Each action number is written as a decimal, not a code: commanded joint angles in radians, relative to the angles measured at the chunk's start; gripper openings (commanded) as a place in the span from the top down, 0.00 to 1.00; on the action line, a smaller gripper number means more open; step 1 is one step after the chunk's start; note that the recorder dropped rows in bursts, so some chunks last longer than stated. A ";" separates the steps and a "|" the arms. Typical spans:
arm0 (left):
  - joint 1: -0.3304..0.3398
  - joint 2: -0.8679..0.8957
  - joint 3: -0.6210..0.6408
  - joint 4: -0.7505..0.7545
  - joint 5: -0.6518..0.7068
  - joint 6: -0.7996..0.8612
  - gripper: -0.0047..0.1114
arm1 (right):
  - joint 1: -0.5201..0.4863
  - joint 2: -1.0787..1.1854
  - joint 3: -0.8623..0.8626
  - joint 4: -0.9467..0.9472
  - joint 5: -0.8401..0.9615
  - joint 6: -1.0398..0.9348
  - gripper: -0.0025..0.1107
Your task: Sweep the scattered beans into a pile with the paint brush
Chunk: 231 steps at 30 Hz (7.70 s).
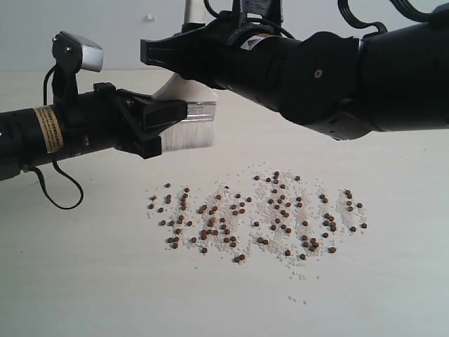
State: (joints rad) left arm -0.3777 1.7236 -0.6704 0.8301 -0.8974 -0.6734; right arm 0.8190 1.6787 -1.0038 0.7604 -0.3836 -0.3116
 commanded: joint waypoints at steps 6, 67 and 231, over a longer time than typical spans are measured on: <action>-0.003 -0.001 -0.004 0.004 -0.025 0.012 0.96 | -0.001 -0.015 -0.011 0.024 -0.025 -0.029 0.45; 0.219 0.169 -0.217 0.568 -0.324 -0.269 0.96 | -0.801 -0.037 0.236 0.984 1.605 -1.803 0.98; 0.219 0.171 -0.217 0.639 -0.324 -0.107 0.96 | -0.575 0.176 -0.121 0.984 1.605 -1.775 0.40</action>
State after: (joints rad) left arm -0.1611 1.9001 -0.8807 1.4754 -1.2053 -0.7884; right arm 0.2276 1.8552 -1.1174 1.7376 1.2095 -2.0695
